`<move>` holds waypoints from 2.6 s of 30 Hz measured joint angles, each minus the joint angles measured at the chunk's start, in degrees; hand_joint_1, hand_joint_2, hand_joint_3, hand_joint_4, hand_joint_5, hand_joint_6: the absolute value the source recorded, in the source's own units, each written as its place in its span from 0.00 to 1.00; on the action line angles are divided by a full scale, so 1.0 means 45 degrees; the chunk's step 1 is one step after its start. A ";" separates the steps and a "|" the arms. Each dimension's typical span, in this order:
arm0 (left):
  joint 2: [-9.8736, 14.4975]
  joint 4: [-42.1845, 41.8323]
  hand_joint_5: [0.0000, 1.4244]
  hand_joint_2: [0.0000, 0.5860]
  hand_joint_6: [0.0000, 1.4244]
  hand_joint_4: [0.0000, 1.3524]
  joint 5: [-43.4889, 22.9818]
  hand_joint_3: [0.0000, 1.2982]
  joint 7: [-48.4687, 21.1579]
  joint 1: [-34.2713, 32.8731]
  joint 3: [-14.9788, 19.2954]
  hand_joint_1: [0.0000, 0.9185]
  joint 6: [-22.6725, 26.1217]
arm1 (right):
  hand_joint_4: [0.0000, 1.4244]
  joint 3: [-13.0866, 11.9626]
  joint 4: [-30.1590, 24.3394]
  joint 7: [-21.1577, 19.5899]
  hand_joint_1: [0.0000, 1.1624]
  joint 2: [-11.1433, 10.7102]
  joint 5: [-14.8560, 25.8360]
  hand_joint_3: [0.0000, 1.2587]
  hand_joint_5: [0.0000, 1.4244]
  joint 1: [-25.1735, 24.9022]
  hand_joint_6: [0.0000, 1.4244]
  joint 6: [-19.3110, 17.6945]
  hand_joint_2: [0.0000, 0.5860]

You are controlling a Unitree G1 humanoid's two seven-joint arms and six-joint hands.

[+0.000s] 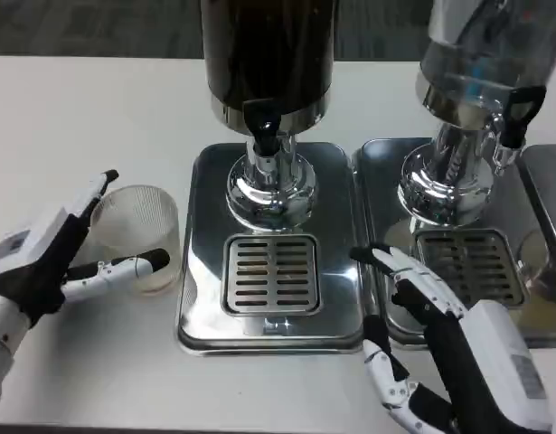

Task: Grasp the cup under the faucet to collect the drink, then remove the cup.

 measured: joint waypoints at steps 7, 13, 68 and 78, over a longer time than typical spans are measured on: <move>-0.0170 0.0233 0.14 0.10 0.13 0.00 -0.0009 0.00 0.0213 -0.0031 -0.0048 0.21 0.0017 | 0.10 -0.0060 0.0000 0.0002 0.45 0.0001 0.0026 0.17 0.09 -0.0076 0.24 0.0000 0.95; -0.0470 0.0504 0.25 0.12 0.27 0.11 -0.0107 0.03 0.0631 -0.0029 0.0005 0.25 -0.0030 | 0.10 -0.0084 0.0001 0.0028 0.47 -0.0005 0.0057 0.17 0.10 -0.0103 0.24 0.0000 0.94; -0.0754 0.0242 0.60 0.26 0.75 0.46 -0.0493 0.42 0.4133 0.1693 0.0819 0.34 -0.2494 | 0.11 -0.0575 -0.0211 0.0581 0.54 -0.0040 0.0480 0.20 0.09 0.0148 0.24 -0.0103 0.97; -0.0638 -0.0840 0.61 0.26 0.76 0.47 -0.0094 0.43 0.4143 0.2034 0.0916 0.34 -0.3239 | 0.11 -0.0594 -0.0213 0.0582 0.51 -0.0038 0.0612 0.20 0.09 0.0176 0.24 -0.0128 0.98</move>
